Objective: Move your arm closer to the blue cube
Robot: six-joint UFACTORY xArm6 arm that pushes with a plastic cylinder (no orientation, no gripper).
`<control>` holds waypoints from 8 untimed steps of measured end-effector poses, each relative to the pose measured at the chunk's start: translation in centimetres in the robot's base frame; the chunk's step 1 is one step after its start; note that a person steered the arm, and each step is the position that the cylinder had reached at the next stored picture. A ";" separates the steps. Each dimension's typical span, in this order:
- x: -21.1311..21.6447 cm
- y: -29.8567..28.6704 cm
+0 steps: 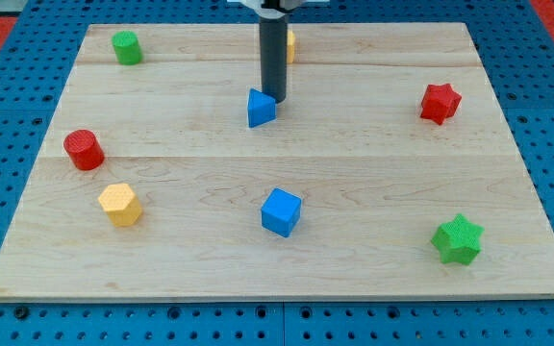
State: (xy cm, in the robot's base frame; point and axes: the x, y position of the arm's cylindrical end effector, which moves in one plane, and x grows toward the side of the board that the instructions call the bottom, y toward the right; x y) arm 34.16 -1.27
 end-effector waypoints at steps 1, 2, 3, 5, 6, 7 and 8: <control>-0.1 0.0; -4.0 -3.5; -6.9 -10.1; -7.2 -11.6; -7.2 -11.2; -6.5 -8.2; -5.6 -3.4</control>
State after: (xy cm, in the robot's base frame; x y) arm 28.57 -4.65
